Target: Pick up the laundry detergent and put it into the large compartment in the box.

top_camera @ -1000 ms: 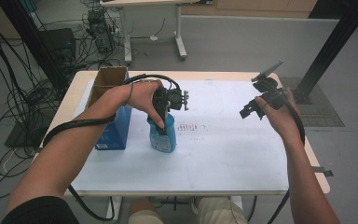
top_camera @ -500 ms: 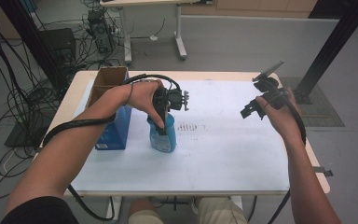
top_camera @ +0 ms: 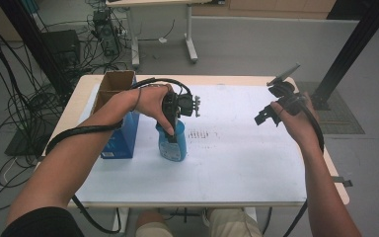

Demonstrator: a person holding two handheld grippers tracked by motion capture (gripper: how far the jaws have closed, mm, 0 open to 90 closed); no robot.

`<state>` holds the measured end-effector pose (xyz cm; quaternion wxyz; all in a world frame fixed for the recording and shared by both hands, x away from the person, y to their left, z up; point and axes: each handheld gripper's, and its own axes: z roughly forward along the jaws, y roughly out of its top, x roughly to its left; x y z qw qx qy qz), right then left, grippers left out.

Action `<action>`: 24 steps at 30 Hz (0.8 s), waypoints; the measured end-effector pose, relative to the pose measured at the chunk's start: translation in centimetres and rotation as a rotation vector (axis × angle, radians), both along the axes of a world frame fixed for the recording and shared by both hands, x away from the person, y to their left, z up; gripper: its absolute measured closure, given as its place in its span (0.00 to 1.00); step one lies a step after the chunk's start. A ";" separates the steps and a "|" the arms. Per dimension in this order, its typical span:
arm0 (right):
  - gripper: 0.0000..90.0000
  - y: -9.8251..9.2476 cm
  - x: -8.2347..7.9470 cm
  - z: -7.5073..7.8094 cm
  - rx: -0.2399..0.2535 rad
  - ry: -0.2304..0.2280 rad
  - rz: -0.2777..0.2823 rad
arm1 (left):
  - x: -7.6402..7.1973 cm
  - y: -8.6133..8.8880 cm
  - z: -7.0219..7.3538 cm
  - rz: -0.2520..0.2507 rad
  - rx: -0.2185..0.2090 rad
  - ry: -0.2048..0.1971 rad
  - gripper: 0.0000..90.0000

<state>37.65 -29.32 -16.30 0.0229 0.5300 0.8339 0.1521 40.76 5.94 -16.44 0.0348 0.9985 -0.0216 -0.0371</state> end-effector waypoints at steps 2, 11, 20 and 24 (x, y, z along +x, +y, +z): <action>0.07 -0.1 0.0 0.0 -0.001 0.000 0.000 | 0.0 0.0 0.0 0.001 0.001 0.001 0.07; 0.07 0.0 0.0 0.0 0.001 0.000 0.000 | -0.1 0.1 -0.1 -0.002 0.000 0.001 0.07; 0.07 -0.1 0.0 -0.1 0.005 0.001 -0.004 | -0.1 0.0 -0.1 -0.001 0.003 0.004 0.07; 0.07 -0.1 0.0 -0.2 0.005 0.004 -0.004 | -0.1 0.0 -0.2 -0.001 0.003 0.003 0.07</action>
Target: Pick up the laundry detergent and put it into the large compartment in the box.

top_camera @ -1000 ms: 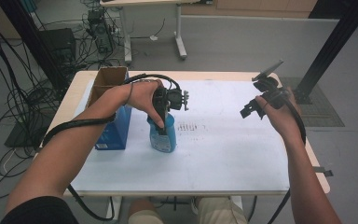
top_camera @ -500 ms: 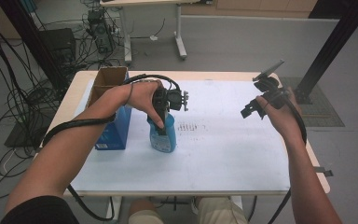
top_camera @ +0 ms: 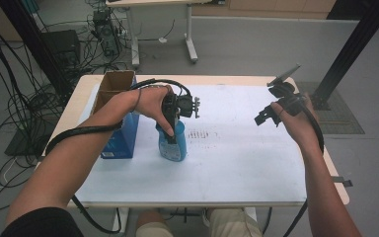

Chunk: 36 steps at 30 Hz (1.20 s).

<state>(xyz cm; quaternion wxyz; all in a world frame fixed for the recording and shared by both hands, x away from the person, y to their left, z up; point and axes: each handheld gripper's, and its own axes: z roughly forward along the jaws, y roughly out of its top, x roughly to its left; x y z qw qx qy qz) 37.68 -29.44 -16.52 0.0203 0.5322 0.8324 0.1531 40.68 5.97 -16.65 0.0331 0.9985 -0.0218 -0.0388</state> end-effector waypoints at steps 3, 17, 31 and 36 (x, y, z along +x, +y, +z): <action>0.07 0.0 0.0 -0.1 0.001 -0.001 0.003 | 0.0 0.0 0.0 0.001 0.002 0.001 0.07; 0.07 0.3 0.1 -0.1 0.001 0.004 0.009 | -0.1 0.1 0.0 -0.002 -0.003 0.001 0.07; 0.07 0.3 0.2 -0.1 0.001 0.004 0.011 | -0.1 0.2 -0.2 0.004 0.002 0.007 0.08; 0.07 0.4 0.1 -0.1 0.001 0.002 0.013 | -0.1 0.2 -0.1 -0.001 0.001 0.003 0.08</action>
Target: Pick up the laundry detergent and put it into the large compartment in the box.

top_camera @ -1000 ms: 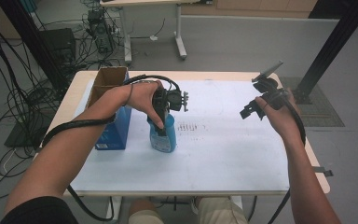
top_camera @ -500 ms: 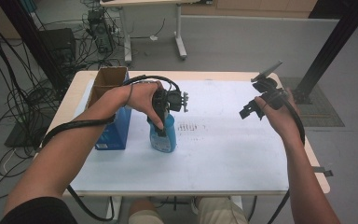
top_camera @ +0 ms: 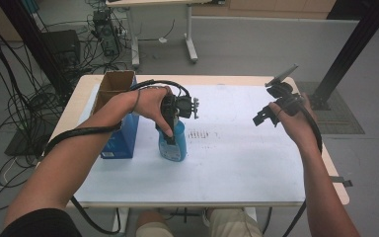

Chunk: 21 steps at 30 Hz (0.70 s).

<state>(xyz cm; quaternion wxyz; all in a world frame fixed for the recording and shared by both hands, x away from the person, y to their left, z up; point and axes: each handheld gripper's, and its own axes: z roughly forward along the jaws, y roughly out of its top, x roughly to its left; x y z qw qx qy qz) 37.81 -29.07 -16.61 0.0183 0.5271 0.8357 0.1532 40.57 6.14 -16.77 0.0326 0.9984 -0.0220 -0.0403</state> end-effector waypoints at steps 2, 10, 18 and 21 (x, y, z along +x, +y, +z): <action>0.07 0.0 0.0 0.0 -0.002 0.001 0.001 | 0.0 0.0 0.0 -0.001 -0.001 0.000 0.08; 0.07 0.1 0.0 0.1 -0.003 0.001 -0.001 | 0.0 -0.1 -0.1 -0.006 0.003 0.003 0.08; 0.07 0.0 0.0 0.1 -0.003 0.001 -0.001 | 0.0 0.0 -0.3 -0.009 0.001 -0.001 0.08; 0.07 0.0 0.1 0.1 -0.001 0.002 -0.001 | -0.1 -0.1 -0.3 -0.016 0.002 -0.003 0.11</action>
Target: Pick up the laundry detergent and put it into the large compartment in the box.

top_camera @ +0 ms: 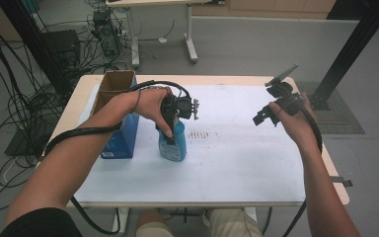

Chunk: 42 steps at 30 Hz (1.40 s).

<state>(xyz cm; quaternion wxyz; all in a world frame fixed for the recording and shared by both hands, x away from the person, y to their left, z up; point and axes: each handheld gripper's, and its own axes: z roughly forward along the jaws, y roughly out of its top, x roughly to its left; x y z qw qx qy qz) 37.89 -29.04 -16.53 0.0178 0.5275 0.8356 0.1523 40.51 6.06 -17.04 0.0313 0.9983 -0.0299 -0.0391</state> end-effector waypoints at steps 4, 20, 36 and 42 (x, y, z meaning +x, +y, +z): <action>0.07 0.0 0.0 0.0 0.001 -0.002 0.001 | 0.0 -0.2 -0.4 -0.010 0.011 0.001 0.14; 0.07 0.0 0.1 -0.3 0.003 0.002 0.001 | 0.0 -0.2 -0.4 -0.036 0.020 -0.017 0.37; 0.07 0.2 0.1 -0.2 0.003 -0.004 0.002 | -0.1 -0.2 -0.4 -0.054 0.015 -0.024 0.39; 0.07 0.3 0.1 -0.2 0.003 -0.001 0.002 | -0.1 -0.4 -0.4 -0.042 0.020 -0.022 0.39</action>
